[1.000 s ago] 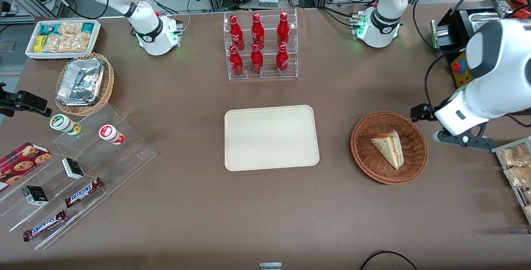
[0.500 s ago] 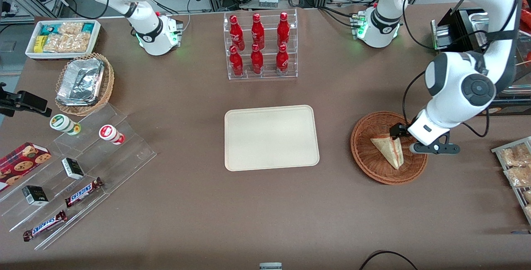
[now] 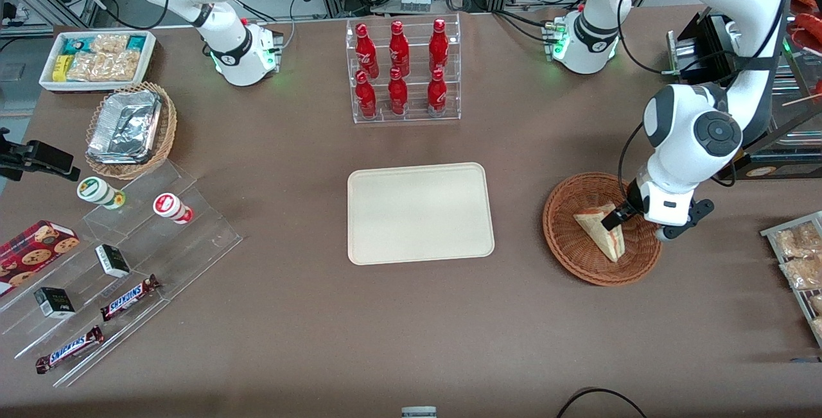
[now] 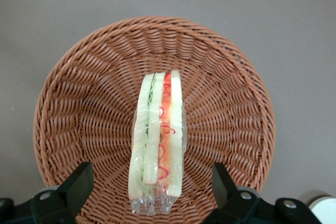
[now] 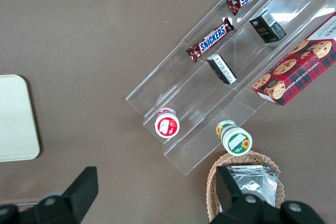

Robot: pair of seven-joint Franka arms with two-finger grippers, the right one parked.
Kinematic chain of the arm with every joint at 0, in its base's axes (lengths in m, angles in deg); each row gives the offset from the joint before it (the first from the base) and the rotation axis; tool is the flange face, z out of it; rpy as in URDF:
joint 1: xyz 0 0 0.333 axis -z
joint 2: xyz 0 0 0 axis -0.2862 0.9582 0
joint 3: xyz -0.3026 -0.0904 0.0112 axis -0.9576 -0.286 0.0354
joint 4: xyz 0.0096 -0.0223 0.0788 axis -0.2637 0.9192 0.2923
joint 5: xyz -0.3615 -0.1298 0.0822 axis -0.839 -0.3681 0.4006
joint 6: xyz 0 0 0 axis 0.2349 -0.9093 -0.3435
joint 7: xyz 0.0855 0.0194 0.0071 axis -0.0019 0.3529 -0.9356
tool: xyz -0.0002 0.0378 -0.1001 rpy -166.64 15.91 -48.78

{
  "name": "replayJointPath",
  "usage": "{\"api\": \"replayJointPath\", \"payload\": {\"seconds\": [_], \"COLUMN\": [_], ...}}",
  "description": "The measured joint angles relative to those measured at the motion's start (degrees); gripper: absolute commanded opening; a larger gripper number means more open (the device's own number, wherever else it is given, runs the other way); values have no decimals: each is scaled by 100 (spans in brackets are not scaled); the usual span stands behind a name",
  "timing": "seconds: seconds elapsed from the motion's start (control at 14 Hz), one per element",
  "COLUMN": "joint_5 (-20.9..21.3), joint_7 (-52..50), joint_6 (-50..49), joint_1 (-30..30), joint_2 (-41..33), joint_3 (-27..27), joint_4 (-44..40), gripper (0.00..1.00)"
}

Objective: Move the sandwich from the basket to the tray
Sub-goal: 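Lower the left gripper and close it on the wedge sandwich, then lift the sandwich and carry it over the cream tray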

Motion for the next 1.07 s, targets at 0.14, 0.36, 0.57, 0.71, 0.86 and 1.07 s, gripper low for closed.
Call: {"api": "replayJointPath", "payload": {"seconds": [0.14, 0.36, 0.57, 0.71, 0.86, 1.07], "joint_5": [-11, -37, -66, -101, -123, -125], "joint_7": [-109, -310, -379, -399, -405, -392], "joint_6": [0, 16, 34, 37, 21, -817], "joint_1": [0, 0, 0, 0, 0, 1], "joint_2": [91, 381, 595, 629, 629, 621], "joint_3": [0, -2, -7, -8, -9, -25], "joint_4": [43, 51, 50, 42, -59, -699], "gripper": [100, 100, 18, 0, 0, 0]}}
